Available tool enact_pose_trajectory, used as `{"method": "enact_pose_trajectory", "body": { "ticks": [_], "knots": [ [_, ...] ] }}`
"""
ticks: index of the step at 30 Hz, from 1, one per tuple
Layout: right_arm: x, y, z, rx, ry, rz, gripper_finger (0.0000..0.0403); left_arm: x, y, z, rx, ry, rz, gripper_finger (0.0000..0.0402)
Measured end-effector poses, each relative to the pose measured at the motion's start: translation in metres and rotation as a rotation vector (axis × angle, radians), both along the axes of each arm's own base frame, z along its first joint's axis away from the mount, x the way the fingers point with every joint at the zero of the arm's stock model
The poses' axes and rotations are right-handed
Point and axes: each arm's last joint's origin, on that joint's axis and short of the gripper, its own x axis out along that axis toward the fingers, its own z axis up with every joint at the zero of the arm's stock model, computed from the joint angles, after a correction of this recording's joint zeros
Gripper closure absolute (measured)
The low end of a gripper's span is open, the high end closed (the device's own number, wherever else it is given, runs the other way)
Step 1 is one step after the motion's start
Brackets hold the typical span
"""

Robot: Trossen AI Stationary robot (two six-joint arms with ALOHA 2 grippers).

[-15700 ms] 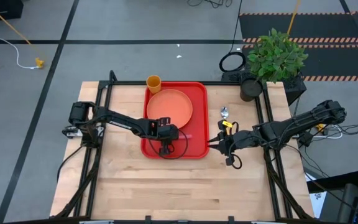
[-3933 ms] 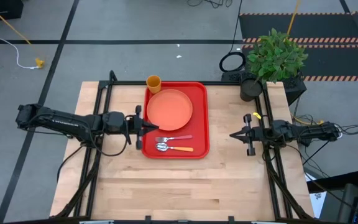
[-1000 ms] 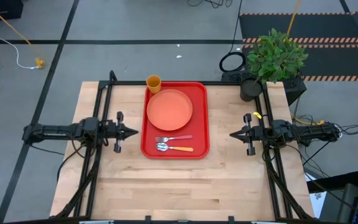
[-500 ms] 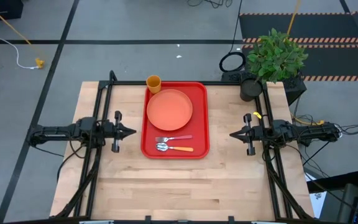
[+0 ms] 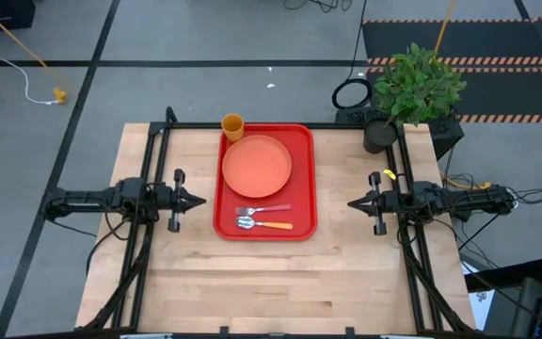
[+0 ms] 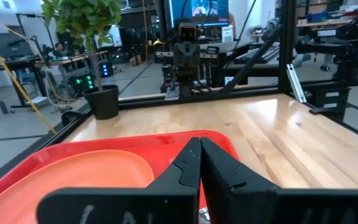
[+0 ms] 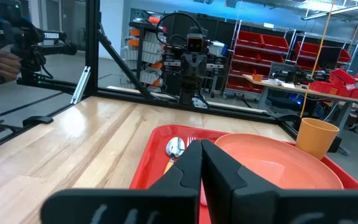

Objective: Pick and place plate/cup/fork/spoon on tray
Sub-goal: Return to Home Position

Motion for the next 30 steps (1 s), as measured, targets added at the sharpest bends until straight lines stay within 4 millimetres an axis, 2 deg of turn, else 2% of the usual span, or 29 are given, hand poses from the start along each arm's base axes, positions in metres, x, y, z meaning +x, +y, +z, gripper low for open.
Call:
{"method": "enact_pose_trajectory", "body": {
  "ticks": [19,30],
  "knots": [
    [0.0000,0.0000,0.0000,0.000,0.000,0.000,0.0403,0.0013,-0.0047,-0.0016,-0.016,0.022,-0.051,0.0386],
    [0.0000,0.0000,0.0000,0.000,0.000,0.000,0.0403,0.0005,-0.0041,0.0025,0.006,-0.027,-0.033,0.0398]
  ]
}}
